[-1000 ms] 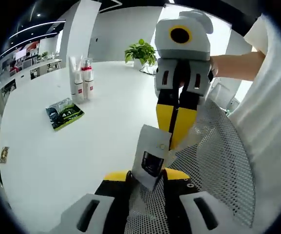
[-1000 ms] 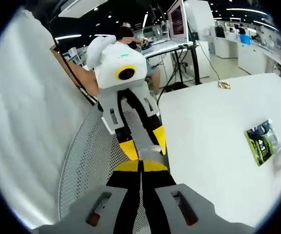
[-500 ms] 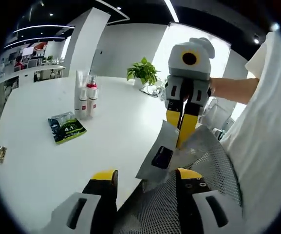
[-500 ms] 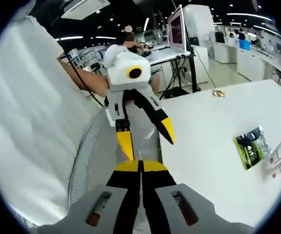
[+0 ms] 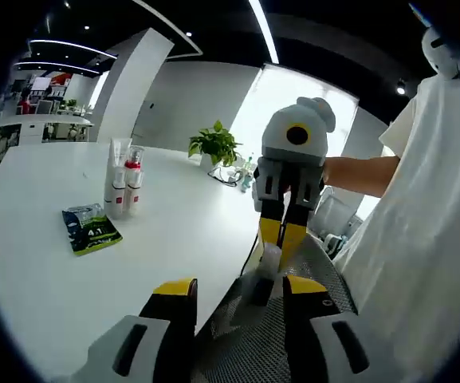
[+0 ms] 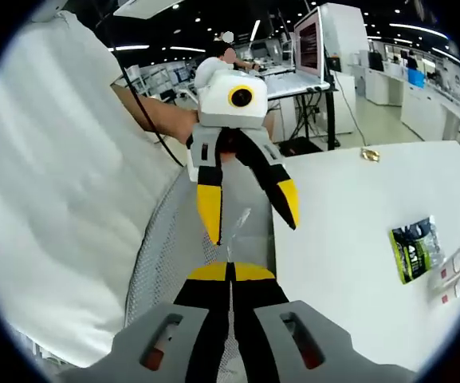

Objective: Arrange the skincare products in the storage area until every visible bottle or jar stands upright without overlapping.

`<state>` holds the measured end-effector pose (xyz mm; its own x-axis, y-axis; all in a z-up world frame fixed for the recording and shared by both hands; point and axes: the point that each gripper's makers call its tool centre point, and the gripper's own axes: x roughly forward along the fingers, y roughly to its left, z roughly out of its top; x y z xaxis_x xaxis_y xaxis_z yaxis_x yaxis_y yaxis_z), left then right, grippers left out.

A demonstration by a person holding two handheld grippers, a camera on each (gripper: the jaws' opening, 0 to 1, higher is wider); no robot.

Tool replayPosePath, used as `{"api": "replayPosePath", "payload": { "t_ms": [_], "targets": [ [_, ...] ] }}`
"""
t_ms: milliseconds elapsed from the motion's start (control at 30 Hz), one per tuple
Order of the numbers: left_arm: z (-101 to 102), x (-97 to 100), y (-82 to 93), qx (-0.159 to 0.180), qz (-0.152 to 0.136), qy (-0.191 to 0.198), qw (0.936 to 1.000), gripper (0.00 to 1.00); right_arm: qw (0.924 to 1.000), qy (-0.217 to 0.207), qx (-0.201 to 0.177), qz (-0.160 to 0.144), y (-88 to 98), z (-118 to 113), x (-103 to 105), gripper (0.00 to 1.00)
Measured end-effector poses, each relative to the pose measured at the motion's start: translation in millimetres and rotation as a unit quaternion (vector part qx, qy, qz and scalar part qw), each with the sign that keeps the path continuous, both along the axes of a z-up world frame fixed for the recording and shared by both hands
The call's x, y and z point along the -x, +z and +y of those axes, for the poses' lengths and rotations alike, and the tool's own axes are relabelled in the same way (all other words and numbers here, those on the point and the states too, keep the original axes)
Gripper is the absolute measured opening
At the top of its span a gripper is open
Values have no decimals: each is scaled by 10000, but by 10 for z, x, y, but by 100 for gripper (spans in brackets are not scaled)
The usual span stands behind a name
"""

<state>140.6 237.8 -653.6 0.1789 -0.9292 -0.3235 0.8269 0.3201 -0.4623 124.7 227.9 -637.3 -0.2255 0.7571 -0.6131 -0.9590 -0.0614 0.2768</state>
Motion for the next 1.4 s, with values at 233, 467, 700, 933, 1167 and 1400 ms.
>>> {"api": "replayPosePath", "payload": {
  "t_ms": [233, 467, 700, 933, 1167, 1400],
  "targets": [
    [14, 53, -73, -222, 8, -166, 9996, 13, 9995, -272, 162, 92, -45, -13, -94, 0],
    [64, -34, 25, 57, 218, 89, 9997, 0, 9932, -1040, -377, 371, 66, 32, -272, 0],
    [153, -192, 328, 1091, 613, 471, 9910, 0, 9535, -2166, -1753, 1147, 359, 133, -574, 25],
    [264, -314, 422, 1543, 857, 782, 9812, 0, 9225, -2456, -2384, 1782, 483, 334, -542, 22],
    [228, -302, 382, 1473, 961, 757, 9815, 0, 9080, -2888, -2390, 1871, 414, 408, -676, 5],
    [264, -371, 350, 1436, 1030, 993, 9792, 0, 8862, -3227, -2504, 2185, 397, 411, -763, 3]
  ]
}}
